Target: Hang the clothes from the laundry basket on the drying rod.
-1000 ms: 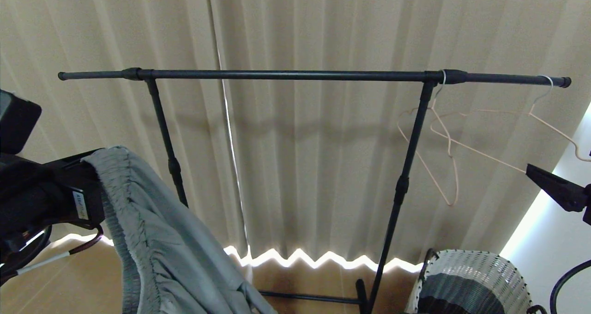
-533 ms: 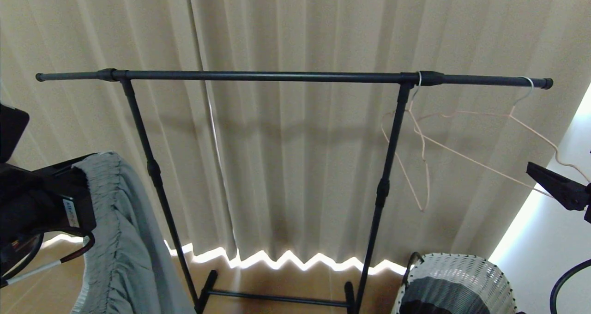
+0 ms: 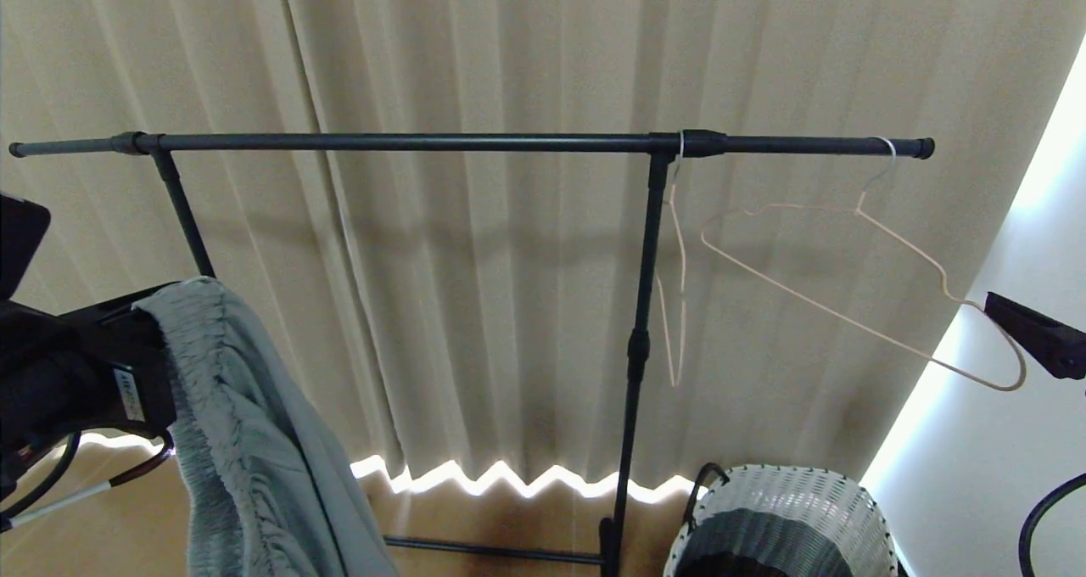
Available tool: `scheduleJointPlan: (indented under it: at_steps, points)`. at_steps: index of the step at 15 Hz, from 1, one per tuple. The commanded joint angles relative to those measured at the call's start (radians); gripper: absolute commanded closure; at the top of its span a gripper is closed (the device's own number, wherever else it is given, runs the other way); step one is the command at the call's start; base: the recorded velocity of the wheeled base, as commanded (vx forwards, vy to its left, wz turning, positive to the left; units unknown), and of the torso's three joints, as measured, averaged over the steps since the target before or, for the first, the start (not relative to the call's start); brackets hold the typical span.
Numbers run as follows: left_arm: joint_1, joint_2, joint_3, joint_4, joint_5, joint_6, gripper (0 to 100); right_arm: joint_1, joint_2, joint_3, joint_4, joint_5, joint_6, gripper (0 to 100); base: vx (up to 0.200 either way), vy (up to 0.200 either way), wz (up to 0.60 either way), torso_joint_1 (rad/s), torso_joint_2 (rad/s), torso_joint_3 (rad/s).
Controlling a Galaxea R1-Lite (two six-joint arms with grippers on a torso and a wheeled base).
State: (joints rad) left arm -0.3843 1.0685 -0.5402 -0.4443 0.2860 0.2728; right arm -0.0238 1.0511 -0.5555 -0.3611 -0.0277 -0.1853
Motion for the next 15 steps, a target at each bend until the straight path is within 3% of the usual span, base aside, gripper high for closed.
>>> scheduleJointPlan:
  at_steps: [1,5,7,15]
  points:
    - [0.001,0.001,-0.003,-0.001,0.001,-0.001,100,-0.077,0.012,-0.027,0.024,0.000,0.000,0,0.000,0.000,0.00,0.000,0.00,0.000]
    - [0.002,0.007,-0.003,0.001,0.001,-0.006,100,-0.094,0.017,-0.121,0.140,0.002,0.001,0,0.000,0.000,0.00,0.000,0.00,0.000]
    - [0.002,0.005,-0.003,0.001,0.001,-0.006,100,-0.093,0.027,-0.145,0.163,0.002,0.001,0,0.200,0.000,0.00,0.002,0.00,0.005]
    - [-0.002,-0.005,0.019,-0.002,0.001,-0.003,100,-0.116,0.168,-0.224,0.166,0.002,0.000,0,0.025,0.000,0.00,-0.001,0.00,0.000]
